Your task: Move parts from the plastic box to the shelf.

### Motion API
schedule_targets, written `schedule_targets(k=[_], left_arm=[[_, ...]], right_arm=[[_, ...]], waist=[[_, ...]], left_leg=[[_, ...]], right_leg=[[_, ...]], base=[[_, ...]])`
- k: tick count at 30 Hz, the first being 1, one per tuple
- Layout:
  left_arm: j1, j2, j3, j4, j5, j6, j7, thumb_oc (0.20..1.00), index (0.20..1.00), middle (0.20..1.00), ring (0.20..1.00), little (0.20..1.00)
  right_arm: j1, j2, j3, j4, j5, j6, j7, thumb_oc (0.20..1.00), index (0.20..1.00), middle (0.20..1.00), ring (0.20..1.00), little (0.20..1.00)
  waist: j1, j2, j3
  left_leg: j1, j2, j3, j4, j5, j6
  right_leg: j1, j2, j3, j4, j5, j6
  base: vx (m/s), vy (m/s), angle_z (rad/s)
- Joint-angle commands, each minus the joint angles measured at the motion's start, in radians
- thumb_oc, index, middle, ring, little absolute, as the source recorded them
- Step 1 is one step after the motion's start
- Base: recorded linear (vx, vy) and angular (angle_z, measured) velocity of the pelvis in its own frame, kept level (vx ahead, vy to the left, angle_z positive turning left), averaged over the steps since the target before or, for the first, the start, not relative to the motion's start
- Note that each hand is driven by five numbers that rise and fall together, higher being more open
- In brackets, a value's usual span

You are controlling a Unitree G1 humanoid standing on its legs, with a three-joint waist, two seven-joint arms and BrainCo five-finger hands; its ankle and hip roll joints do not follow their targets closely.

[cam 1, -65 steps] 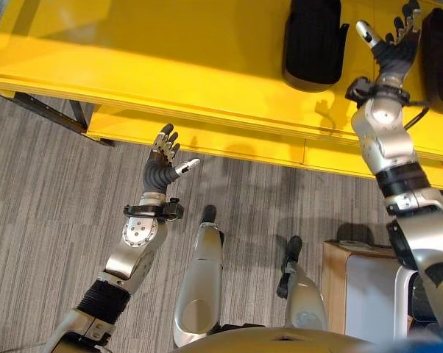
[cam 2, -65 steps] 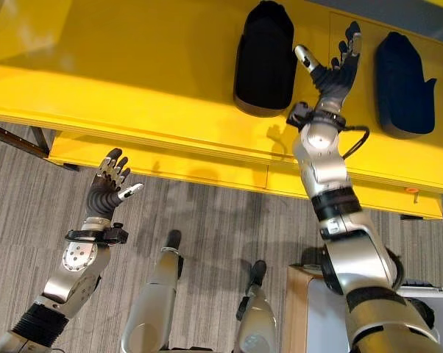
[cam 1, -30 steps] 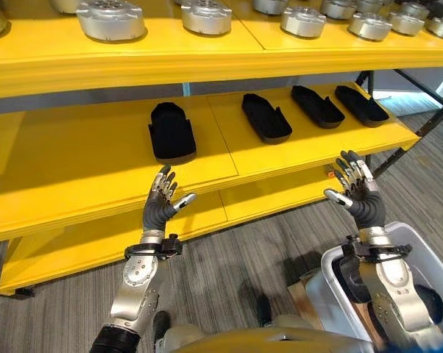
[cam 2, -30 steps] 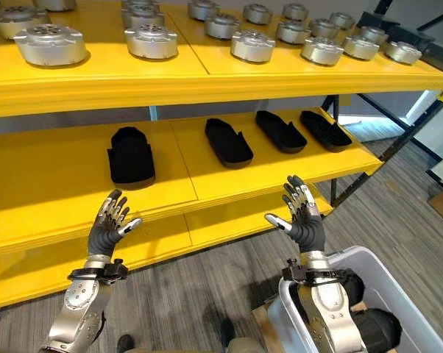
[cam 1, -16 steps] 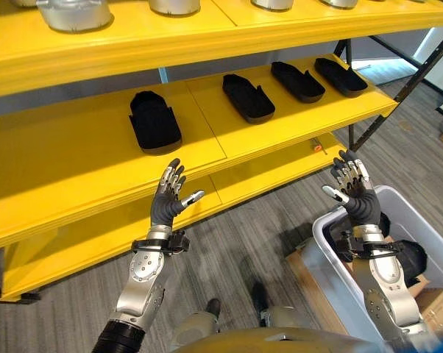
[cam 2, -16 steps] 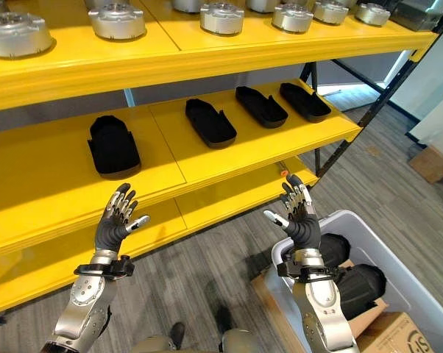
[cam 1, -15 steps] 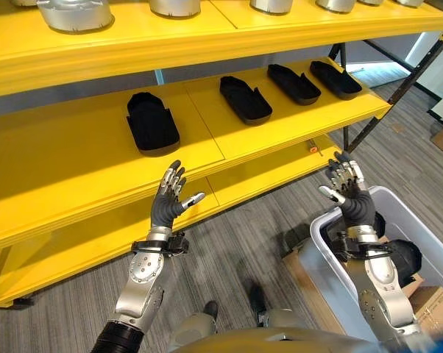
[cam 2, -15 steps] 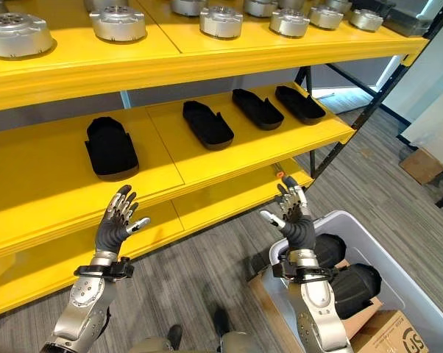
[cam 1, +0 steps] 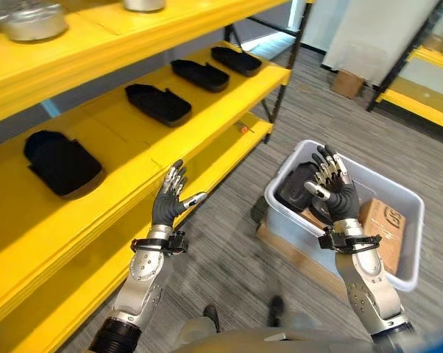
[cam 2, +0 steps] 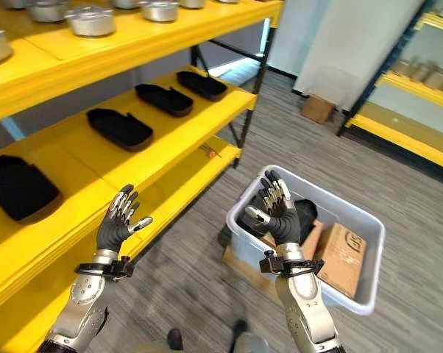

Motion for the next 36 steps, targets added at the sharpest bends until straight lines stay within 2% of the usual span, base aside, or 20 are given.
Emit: schedule_targets(k=[1, 5, 9, 10, 12, 16, 17, 18, 19, 20, 21, 22, 24, 26, 28, 29, 31, 32, 34, 36], left_arm=[[0.020, 0.012, 0.060, -0.063, 0.039, -0.040, -0.004, 1.000, 1.000, 1.000, 1.000, 1.000], [0.040, 0.000, 0.071, -0.059, 0.051, -0.040, -0.015, 1.000, 1.000, 1.000, 1.000, 1.000], [0.049, -0.015, 0.075, -0.051, 0.037, -0.037, -0.022, 1.000, 1.000, 1.000, 1.000, 1.000], [0.055, -0.016, 0.076, -0.050, 0.030, -0.032, -0.032, 1.000, 1.000, 1.000, 1.000, 1.000], [0.053, -0.020, 0.077, -0.054, 0.017, -0.031, -0.037, 1.000, 1.000, 1.000, 1.000, 1.000], [0.044, -0.027, 0.067, -0.045, 0.005, -0.029, -0.041, 1.000, 1.000, 1.000, 1.000, 1.000], [0.042, -0.031, 0.064, -0.046, -0.003, -0.030, -0.044, 1.000, 1.000, 1.000, 1.000, 1.000], [0.045, -0.036, 0.072, -0.045, -0.013, -0.031, -0.045, 1.000, 1.000, 1.000, 1.000, 1.000], [0.048, -0.038, 0.073, -0.044, -0.019, -0.032, -0.045, 1.000, 1.000, 1.000, 1.000, 1.000], [0.047, -0.037, 0.073, -0.044, -0.019, -0.032, -0.045, 1.000, 1.000, 1.000, 1.000, 1.000], [0.044, -0.039, 0.073, -0.047, -0.020, -0.033, -0.040, 1.000, 1.000, 1.000, 1.000, 1.000], [0.043, -0.042, 0.073, -0.048, -0.023, -0.032, -0.040, 1.000, 1.000, 1.000, 1.000, 1.000], [0.048, -0.044, 0.073, -0.056, -0.022, -0.030, -0.045, 1.000, 1.000, 1.000, 1.000, 1.000], [0.060, -0.046, 0.075, -0.065, -0.027, -0.031, -0.051, 1.000, 1.000, 1.000, 1.000, 1.000], [0.068, -0.043, 0.072, -0.069, -0.024, -0.035, -0.049, 1.000, 1.000, 1.000, 1.000, 1.000], [0.069, -0.044, 0.071, -0.069, -0.024, -0.036, -0.049, 1.000, 1.000, 1.000, 1.000, 1.000], [0.071, -0.050, 0.078, -0.067, -0.009, -0.038, -0.044, 1.000, 1.000, 1.000, 1.000, 1.000], [0.085, -0.058, 0.087, -0.067, -0.015, -0.040, -0.045, 1.000, 1.000, 1.000, 1.000, 1.000], [0.095, -0.063, 0.090, -0.065, -0.022, -0.044, -0.050, 1.000, 1.000, 1.000, 1.000, 1.000], [0.084, -0.066, 0.082, -0.067, -0.041, -0.042, -0.058, 1.000, 1.000, 1.000, 1.000, 1.000]], right_arm=[[-0.039, -0.009, -0.039, -0.023, -0.043, -0.029, -0.008, 1.000, 1.000, 1.000, 1.000, 1.000], [0.005, -0.020, -0.064, -0.038, -0.038, -0.022, 0.006, 1.000, 1.000, 1.000, 1.000, 1.000], [0.050, -0.034, -0.112, -0.050, -0.024, -0.027, 0.012, 1.000, 1.000, 1.000, 1.000, 1.000], [0.059, -0.044, -0.135, -0.051, -0.012, -0.029, 0.014, 1.000, 1.000, 1.000, 1.000, 1.000], [0.063, -0.054, -0.158, -0.054, -0.008, -0.034, 0.015, 1.000, 1.000, 1.000, 1.000, 1.000], [0.070, -0.067, -0.179, -0.056, -0.001, -0.040, 0.016, 1.000, 1.000, 1.000, 1.000, 1.000], [0.073, -0.077, -0.183, -0.058, 0.009, -0.045, 0.018, 1.000, 1.000, 1.000, 1.000, 1.000], [0.068, -0.087, -0.182, -0.056, 0.012, -0.048, 0.017, 1.000, 1.000, 1.000, 1.000, 1.000], [0.064, -0.090, -0.176, -0.057, 0.018, -0.052, 0.017, 1.000, 1.000, 1.000, 1.000, 1.000], [0.063, -0.089, -0.176, -0.057, 0.018, -0.052, 0.017, 1.000, 1.000, 1.000, 1.000, 1.000], [0.057, -0.105, -0.168, -0.058, 0.024, -0.057, 0.020, 1.000, 1.000, 1.000, 1.000, 1.000], [0.057, -0.107, -0.166, -0.056, 0.025, -0.057, 0.022, 1.000, 1.000, 1.000, 1.000, 1.000], [0.058, -0.110, -0.172, -0.054, 0.022, -0.058, 0.017, 1.000, 1.000, 1.000, 1.000, 1.000], [0.053, -0.110, -0.166, -0.046, 0.017, -0.061, 0.013, 1.000, 1.000, 1.000, 1.000, 1.000], [0.048, -0.113, -0.154, -0.032, 0.015, -0.060, 0.012, 1.000, 1.000, 1.000, 1.000, 1.000], [0.048, -0.114, -0.153, -0.032, 0.015, -0.060, 0.012, 1.000, 1.000, 1.000, 1.000, 1.000], [0.038, -0.113, -0.127, -0.026, 0.006, -0.055, 0.012, 1.000, 1.000, 1.000, 1.000, 1.000], [0.041, -0.107, -0.113, -0.030, 0.007, -0.051, 0.024, 1.000, 1.000, 1.000, 1.000, 1.000], [0.044, -0.105, -0.102, -0.028, 0.003, -0.047, 0.037, 1.000, 1.000, 1.000, 1.000, 1.000], [0.061, -0.098, -0.096, -0.032, 0.009, -0.040, 0.047, 1.000, 1.000, 1.000, 1.000, 1.000]], waist=[[-0.001, 0.018, 0.015], [-0.009, -0.004, 0.017], [-0.031, 0.000, 0.004], [-0.045, 0.010, 0.004], [-0.059, 0.018, 0.003], [-0.070, 0.020, -0.001], [-0.073, 0.020, -0.003], [-0.070, 0.017, 0.010], [-0.062, 0.009, 0.018], [-0.064, 0.008, 0.014], [-0.029, -0.018, 0.058], [-0.025, -0.031, 0.065], [-0.020, -0.037, 0.067], [-0.008, -0.031, 0.061], [0.006, -0.008, 0.063], [0.007, -0.008, 0.063], [0.032, 0.028, 0.066], [0.037, 0.035, 0.067], [0.045, 0.044, 0.059], [0.035, 0.048, 0.058]], left_leg=[[0.032, -0.034, -0.092, -0.043, -0.049, -0.032], [0.072, -0.041, -0.083, -0.051, -0.068, -0.039], [0.079, -0.006, -0.098, -0.043, -0.078, -0.060], [0.089, 0.023, -0.100, -0.035, -0.079, -0.073], [0.097, 0.060, -0.103, -0.023, -0.077, -0.097], [0.097, 0.097, -0.102, 0.003, -0.075, -0.119], [0.086, 0.119, -0.099, 0.040, -0.065, -0.131], [0.045, 0.161, -0.113, 0.183, -0.003, -0.155], [0.011, 0.170, -0.126, 0.261, 0.024, -0.155], [0.002, 0.169, -0.128, 0.263, 0.027, -0.154], [-0.090, 0.129, -0.206, 0.467, 0.074, -0.149], [-0.128, 0.110, -0.231, 0.479, 0.075, -0.139], [-0.183, 0.117, -0.248, 0.413, 0.054, -0.125], [-0.186, 0.149, -0.272, 0.267, 0.062, -0.127], [-0.198, 0.198, -0.316, 0.088, 0.148, -0.150], [-0.189, 0.200, -0.313, 0.073, 0.155, -0.152], [-0.201, 0.216, -0.400, -0.017, 0.219, -0.197], [-0.169, 0.214, -0.406, 0.008, 0.168, -0.184], [-0.156, 0.214, -0.411, -0.004, 0.162, -0.190], [-0.144, 0.200, -0.370, 0.013, 0.142, -0.192]], right_leg=[[-0.096, -0.036, -0.051, -0.061, 0.120, 0.100], [-0.061, -0.020, -0.039, -0.092, 0.138, 0.103], [-0.052, 0.011, -0.016, -0.062, 0.081, 0.082], [-0.053, 0.024, -0.017, -0.010, 0.031, 0.063], [-0.056, 0.043, -0.012, 0.028, -0.015, 0.044], [-0.049, 0.069, -0.008, 0.042, -0.047, 0.024], [-0.040, 0.091, -0.002, 0.034, -0.059, 0.008], [-0.012, 0.138, 0.024, 0.012, -0.078, -0.024], [-0.001, 0.153, 0.034, 0.000, -0.081, -0.038], [-0.006, 0.152, 0.032, -0.003, -0.077, -0.039], [0.025, 0.172, 0.061, -0.028, -0.078, -0.068], [0.029, 0.170, 0.067, -0.040, -0.078, -0.071], [0.041, 0.168, 0.081, -0.058, -0.082, -0.059], [0.058, 0.165, 0.106, -0.060, -0.099, -0.044], [0.064, 0.169, 0.133, -0.043, -0.120, -0.034], [0.064, 0.169, 0.134, -0.040, -0.123, -0.035], [0.084, 0.174, 0.193, -0.014, -0.157, -0.026], [0.089, 0.174, 0.224, 0.002, -0.180, -0.023], [0.087, 0.176, 0.239, 0.001, -0.178, -0.025], [0.093, 0.153, 0.242, 0.000, -0.174, -0.013]], base=[[0.09, -0.087, -0.84], [0.10, -0.102, -0.54], [0.15, -0.195, 0.00], [0.15, -0.203, 0.06], [0.18, -0.269, 0.11], [0.12, -0.176, 0.09], [0.18, -0.407, -0.05], [0.13, -0.381, -0.03], [0.06, -0.274, -0.05], [-0.01, -0.262, -0.13], [-0.01, -0.240, -0.46], [0.02, -0.261, -0.49], [0.11, -0.037, -0.61], [0.22, 0.100, -0.43], [0.19, 0.158, -0.51], [0.17, 0.136, -0.42], [0.29, 0.222, -0.44], [0.25, 0.261, -0.79], [0.13, 0.205, -1.20], [0.19, 0.270, -1.38]])
